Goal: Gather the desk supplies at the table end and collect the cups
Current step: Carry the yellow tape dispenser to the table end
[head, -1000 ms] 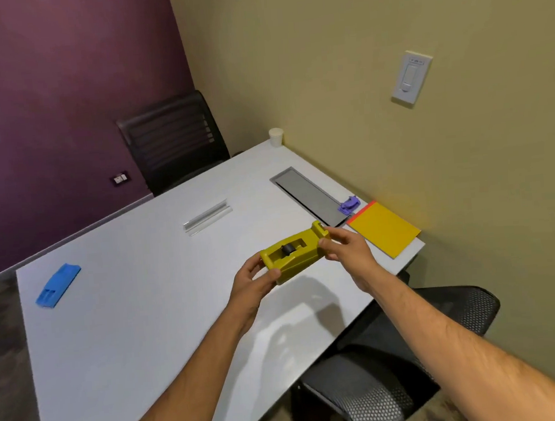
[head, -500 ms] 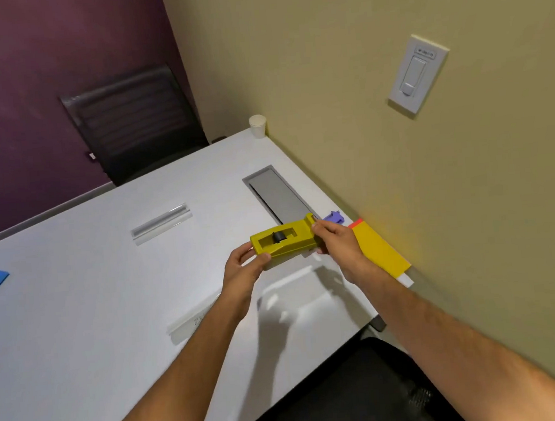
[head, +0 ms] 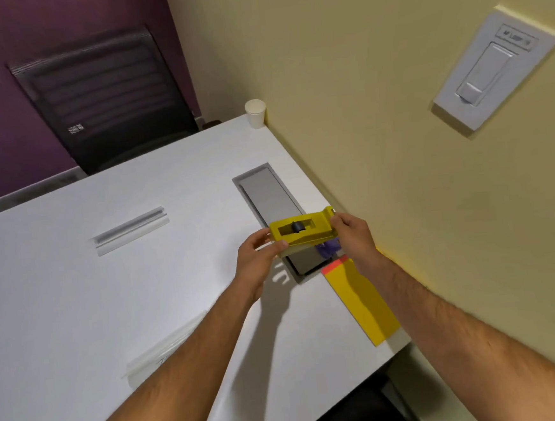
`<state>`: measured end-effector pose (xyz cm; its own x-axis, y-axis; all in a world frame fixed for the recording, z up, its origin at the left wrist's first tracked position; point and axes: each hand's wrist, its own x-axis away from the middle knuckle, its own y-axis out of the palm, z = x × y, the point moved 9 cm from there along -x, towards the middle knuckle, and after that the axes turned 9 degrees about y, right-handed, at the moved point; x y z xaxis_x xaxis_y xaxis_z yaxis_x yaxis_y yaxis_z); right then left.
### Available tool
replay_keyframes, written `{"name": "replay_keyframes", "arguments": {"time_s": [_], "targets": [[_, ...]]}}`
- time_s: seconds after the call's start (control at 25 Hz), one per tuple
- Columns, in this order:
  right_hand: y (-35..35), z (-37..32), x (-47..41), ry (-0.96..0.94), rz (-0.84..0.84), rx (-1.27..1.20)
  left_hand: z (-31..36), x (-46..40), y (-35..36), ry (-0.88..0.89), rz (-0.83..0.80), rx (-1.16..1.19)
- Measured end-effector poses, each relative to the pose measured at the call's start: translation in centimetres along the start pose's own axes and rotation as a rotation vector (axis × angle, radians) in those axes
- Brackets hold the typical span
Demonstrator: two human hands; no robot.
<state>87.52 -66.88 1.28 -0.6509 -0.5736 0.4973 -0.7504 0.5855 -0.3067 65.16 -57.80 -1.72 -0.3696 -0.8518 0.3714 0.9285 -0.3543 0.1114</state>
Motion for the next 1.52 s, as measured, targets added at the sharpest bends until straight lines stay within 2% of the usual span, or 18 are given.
{"name": "replay_keyframes", "arguments": {"time_s": [0.2,0.36,0.88,1.0,1.12,1.28,1.52], "targets": [[0.3,1.2,-7.4,-0.039,0.104,0.183,-2.6,-7.0,2.0,0.000,-0.024,-0.065],[1.6,1.4,-11.6,-0.025,0.106,0.193,-4.6,-10.7,2.7,-0.007,-0.032,-0.109],[2.4,4.3,-17.1,0.015,0.106,0.351,-8.0,-13.2,4.3,-0.023,-0.036,-0.309],[2.6,4.1,-16.4,0.019,0.080,0.354,-7.1,-12.7,4.4,0.005,-0.025,-0.376],[2.3,2.7,-14.3,0.031,0.054,0.351,-5.0,-11.0,4.9,0.031,-0.083,-0.412],[2.7,0.3,-8.2,-0.054,-0.003,0.341,-1.4,-6.3,4.0,0.089,-0.111,-0.488],[7.0,-3.2,5.6,-0.297,-0.279,0.566,2.7,4.8,-2.3,0.189,-0.004,-0.651]]}}
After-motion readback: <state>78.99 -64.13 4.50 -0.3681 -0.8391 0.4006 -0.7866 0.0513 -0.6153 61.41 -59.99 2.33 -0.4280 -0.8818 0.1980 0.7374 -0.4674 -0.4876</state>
